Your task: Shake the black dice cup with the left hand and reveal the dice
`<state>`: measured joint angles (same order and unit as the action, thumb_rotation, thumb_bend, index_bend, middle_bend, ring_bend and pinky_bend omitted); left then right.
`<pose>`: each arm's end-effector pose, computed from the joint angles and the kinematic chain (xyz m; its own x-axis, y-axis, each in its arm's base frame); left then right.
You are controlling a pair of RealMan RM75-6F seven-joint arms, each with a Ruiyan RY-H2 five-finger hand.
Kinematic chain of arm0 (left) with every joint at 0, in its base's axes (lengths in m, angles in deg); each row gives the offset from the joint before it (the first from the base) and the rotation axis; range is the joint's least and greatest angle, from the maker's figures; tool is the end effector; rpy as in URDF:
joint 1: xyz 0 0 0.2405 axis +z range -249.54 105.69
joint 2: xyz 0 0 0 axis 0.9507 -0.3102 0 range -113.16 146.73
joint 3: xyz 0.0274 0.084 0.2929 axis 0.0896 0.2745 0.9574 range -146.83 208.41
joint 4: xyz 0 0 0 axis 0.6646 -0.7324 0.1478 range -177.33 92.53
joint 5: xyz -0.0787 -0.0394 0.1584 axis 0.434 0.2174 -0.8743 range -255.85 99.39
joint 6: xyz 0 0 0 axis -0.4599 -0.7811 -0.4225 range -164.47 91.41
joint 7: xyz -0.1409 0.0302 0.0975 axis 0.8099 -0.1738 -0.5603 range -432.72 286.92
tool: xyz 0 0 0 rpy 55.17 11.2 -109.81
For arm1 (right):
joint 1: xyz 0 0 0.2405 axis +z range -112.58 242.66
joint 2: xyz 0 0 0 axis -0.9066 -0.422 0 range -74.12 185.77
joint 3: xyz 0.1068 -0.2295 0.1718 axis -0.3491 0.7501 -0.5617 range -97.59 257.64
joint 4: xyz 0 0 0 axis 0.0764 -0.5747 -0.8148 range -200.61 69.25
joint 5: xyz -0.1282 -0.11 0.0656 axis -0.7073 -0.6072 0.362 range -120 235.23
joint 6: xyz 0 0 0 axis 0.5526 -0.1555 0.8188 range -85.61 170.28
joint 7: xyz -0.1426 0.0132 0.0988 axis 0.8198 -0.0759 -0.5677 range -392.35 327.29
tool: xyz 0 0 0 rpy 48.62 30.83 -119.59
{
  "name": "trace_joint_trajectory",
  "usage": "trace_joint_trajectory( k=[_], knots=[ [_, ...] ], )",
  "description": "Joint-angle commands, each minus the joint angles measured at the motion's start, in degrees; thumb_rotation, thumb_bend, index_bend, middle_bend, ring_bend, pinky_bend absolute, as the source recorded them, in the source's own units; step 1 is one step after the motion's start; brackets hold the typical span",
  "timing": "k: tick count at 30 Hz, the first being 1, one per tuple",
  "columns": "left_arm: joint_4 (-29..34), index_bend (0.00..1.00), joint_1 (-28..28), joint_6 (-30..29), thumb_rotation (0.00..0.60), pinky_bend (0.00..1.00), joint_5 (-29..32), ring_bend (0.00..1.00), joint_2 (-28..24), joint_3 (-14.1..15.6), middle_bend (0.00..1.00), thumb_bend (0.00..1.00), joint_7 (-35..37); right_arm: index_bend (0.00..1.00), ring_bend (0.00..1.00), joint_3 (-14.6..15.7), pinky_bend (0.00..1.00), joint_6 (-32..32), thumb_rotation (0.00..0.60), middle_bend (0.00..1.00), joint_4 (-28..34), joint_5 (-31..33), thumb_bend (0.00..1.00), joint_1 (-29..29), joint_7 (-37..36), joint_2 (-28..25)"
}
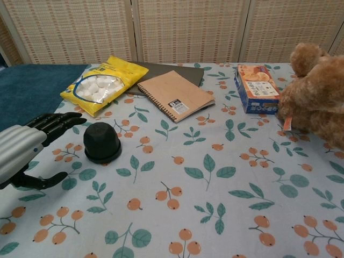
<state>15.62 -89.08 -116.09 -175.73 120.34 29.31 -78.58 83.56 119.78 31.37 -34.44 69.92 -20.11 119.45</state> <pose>-0.2777 0.2684 -0.0357 0.4481 0.0145 0.8939 0.8247 -0.3926 -0.4070 -0.3308 -0.1848 0.1587 0.5398 -0.2190 0.8128 -0.8416 -0.1593 0.5160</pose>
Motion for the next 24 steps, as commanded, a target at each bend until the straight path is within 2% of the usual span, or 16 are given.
trace_joint_trajectory(
  k=[1, 12, 24],
  knots=[
    [-0.69, 0.0, -0.93, 1.32, 0.6, 0.06, 1.2, 0.0, 1.49, -0.57, 0.0, 0.31, -0.17, 0.0, 0.0, -1.22, 0.0, 0.21, 0.6, 0.0, -0.3, 2.04, 0.27, -0.08, 2.12, 1.15],
    [-2.97, 0.0, -3.52, 4.43, 0.6, 0.06, 2.92, 0.0, 4.67, -0.91, 0.0, 0.31, -0.87, 0.0, 0.0, -0.94, 0.0, -1.14, 0.6, 0.0, 0.11, 2.71, 0.27, 0.48, 2.09, 0.82],
    [-4.77, 0.0, -6.01, 7.19, 0.6, 0.06, 5.87, 0.0, 5.93, -2.04, 0.0, 0.31, -1.24, 0.0, 0.0, -0.86, 0.0, -2.06, 0.6, 0.0, 0.26, 3.7, 0.27, 0.89, 3.11, 1.14]
  ],
)
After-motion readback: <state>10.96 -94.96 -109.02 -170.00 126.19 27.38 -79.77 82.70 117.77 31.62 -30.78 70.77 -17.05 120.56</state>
